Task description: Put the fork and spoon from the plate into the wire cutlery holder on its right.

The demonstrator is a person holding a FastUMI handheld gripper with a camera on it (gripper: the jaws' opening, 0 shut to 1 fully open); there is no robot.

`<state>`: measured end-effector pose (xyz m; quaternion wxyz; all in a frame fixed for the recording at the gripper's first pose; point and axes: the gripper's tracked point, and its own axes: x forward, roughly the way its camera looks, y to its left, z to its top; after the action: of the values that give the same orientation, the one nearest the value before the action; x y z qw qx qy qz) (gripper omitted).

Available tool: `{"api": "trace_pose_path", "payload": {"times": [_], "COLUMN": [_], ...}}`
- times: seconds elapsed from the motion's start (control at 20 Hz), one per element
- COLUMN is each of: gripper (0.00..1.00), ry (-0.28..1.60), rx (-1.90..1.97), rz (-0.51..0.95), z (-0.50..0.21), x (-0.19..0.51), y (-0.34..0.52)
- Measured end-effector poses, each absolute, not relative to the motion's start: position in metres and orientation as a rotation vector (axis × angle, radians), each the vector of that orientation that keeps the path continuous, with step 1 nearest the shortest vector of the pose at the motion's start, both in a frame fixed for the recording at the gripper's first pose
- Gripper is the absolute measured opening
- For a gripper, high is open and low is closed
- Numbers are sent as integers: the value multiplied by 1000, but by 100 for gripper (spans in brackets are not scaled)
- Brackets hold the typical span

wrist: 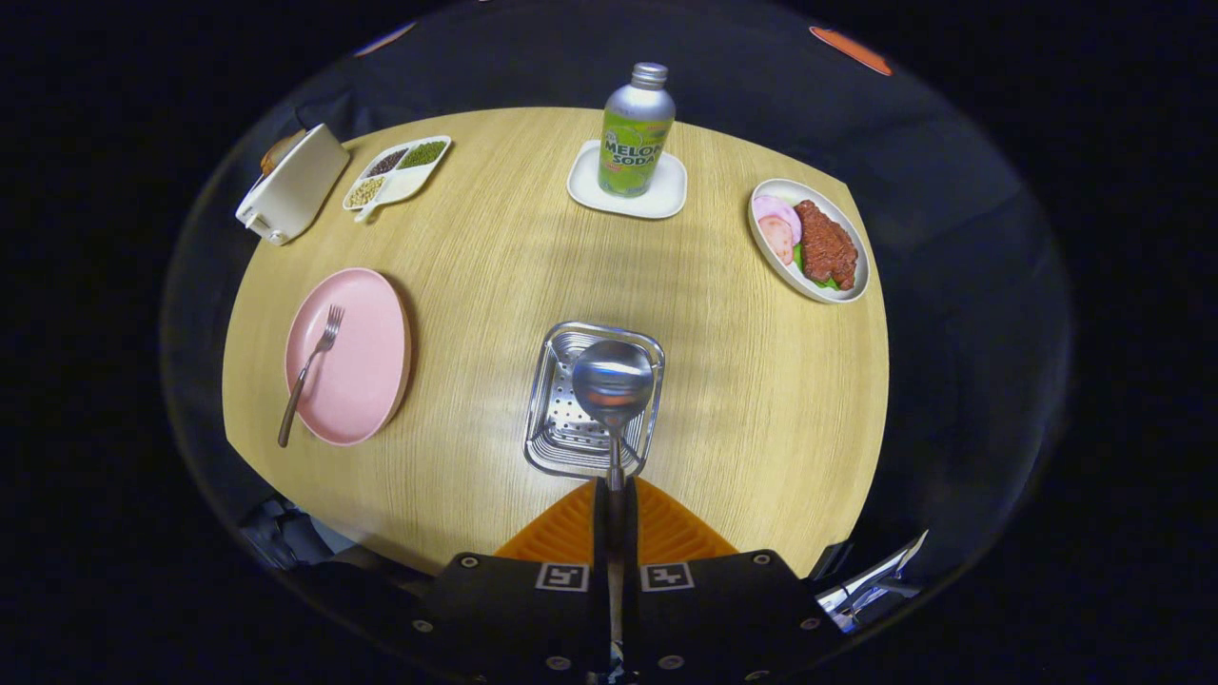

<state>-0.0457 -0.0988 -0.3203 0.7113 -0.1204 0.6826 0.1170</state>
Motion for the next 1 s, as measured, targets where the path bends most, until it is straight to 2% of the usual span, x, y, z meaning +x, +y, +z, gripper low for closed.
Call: {"api": "trace_pose_path", "payload": {"times": [0.3, 0.7, 0.8, 0.85, 0.9, 0.95, 1.0], "gripper": [9, 14, 29, 42, 48, 59, 63], "ry": [1427, 979, 883, 838, 793, 746, 703], "rx": [-215, -6, 60, 76, 75, 68, 60], "rz": [247, 160, 150, 145, 138, 130, 125], "z": [-322, -255, -234, -225, -217, -207, -197], "x": [-29, 27, 34, 35, 39, 42, 45], "y": [-90, -59, -44, -38, -34, -32, -28]}}
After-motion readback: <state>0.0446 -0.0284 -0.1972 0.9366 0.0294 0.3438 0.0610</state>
